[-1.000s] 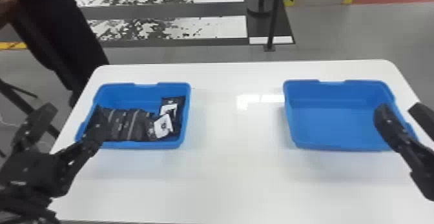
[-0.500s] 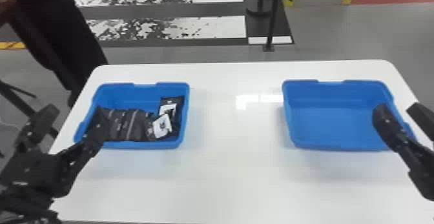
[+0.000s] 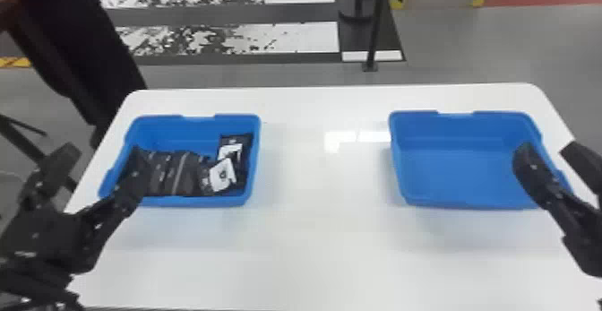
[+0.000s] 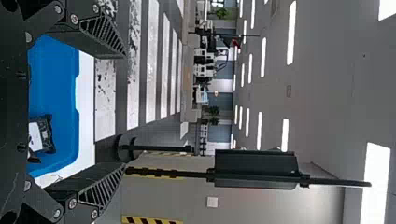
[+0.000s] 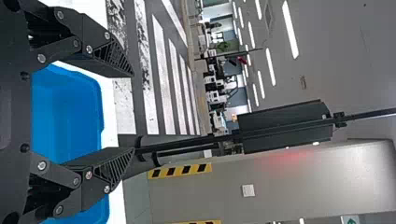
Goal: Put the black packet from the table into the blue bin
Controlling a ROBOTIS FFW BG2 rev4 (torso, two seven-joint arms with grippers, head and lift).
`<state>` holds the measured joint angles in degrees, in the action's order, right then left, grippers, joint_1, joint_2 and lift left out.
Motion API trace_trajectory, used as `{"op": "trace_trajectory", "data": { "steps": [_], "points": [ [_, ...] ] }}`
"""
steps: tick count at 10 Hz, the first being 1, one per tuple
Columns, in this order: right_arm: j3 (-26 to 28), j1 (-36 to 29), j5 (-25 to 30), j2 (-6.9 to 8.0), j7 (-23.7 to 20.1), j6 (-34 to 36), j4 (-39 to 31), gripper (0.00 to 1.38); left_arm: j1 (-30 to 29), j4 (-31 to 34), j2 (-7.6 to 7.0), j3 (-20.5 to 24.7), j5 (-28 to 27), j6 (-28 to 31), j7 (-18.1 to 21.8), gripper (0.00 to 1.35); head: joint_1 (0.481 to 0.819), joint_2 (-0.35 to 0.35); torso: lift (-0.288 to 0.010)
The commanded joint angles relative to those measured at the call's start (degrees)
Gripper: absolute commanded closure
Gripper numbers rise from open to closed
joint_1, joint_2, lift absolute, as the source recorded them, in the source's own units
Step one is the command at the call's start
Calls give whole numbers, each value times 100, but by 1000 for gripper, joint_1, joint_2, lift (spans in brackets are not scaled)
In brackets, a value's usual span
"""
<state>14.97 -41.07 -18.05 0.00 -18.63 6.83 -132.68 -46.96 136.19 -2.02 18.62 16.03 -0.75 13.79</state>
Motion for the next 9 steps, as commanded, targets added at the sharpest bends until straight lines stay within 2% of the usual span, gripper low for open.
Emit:
{"op": "trace_trajectory", "data": {
  "steps": [1, 9],
  "points": [
    [0, 1, 0, 5, 0, 6, 0, 504, 0, 0, 0, -11, 8, 4, 0, 214, 695, 66, -110],
    [11, 29, 11, 5, 0, -22, 0, 504, 14, -14, -35, -68, 76, -10, 0, 214, 695, 56, -110]
  ]
}}
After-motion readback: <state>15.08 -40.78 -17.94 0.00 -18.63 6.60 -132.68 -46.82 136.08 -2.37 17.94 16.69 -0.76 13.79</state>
